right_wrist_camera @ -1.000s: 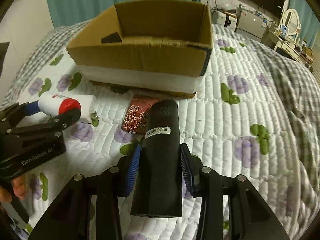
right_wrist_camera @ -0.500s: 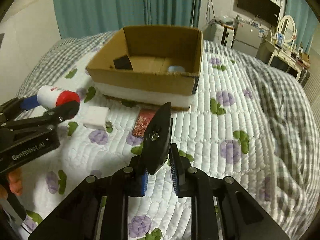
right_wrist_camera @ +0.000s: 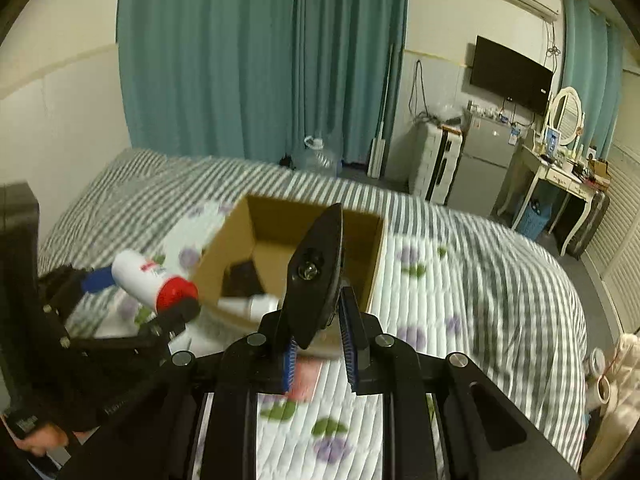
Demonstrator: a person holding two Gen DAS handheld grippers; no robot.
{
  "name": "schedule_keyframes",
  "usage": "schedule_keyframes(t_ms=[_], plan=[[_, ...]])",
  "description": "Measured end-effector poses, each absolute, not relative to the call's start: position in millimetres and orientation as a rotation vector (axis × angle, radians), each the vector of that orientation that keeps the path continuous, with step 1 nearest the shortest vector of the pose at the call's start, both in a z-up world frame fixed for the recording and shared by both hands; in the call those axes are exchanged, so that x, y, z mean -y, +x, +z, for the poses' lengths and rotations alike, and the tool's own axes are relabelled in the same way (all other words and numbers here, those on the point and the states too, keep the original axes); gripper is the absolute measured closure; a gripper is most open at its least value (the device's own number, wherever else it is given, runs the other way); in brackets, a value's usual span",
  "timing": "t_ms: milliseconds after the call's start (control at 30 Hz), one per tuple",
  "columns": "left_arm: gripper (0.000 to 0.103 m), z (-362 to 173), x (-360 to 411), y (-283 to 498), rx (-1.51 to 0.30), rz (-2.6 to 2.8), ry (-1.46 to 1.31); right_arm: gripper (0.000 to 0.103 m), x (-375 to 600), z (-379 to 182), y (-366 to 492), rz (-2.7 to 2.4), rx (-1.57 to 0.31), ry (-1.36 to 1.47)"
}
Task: Organize rigid objects
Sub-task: 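Carry the flask and red-capped bottle over the box and release both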
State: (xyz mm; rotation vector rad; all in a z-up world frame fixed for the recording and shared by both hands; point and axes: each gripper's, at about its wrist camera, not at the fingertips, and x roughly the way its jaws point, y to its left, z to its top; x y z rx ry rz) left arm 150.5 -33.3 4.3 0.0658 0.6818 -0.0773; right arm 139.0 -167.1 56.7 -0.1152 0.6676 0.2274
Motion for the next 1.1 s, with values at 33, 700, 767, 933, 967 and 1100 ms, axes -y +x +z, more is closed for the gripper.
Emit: schedule_keyframes(t_ms=[33,700,767,933,967,1100], plan=[[0.026,3.5,35.8,160.3,-0.685,-0.078,0.071,0.085,168.2,60.1,147.3,0.229,-0.663,-0.108],[0.024,-77.6,69.4,281.6,-0.804,-0.150,0.076,0.085,188.1,-19.1,277.2,0.254,-0.747,-0.065],[0.024,-80.7,67.5,284.4,-0.815,-0.150,0.059,0.085,189.1,-24.0,280.9,0.259,-0.749,-0.058],[0.021,-74.0,67.1,279.9,-0.799,-0.133,0.075,0.085,187.8,-27.1,282.7,0.259,-0.747,-0.062],[0.020,-69.7,66.3,277.6,-0.781,-0.124,0.088,0.085,187.8,-26.5,282.9,0.258,-0.744,-0.063],[0.016,-52.0,58.7,270.2,-0.752,-0.119,0.086,0.085,187.0,-21.1,282.3,0.244,-0.734,-0.072]])
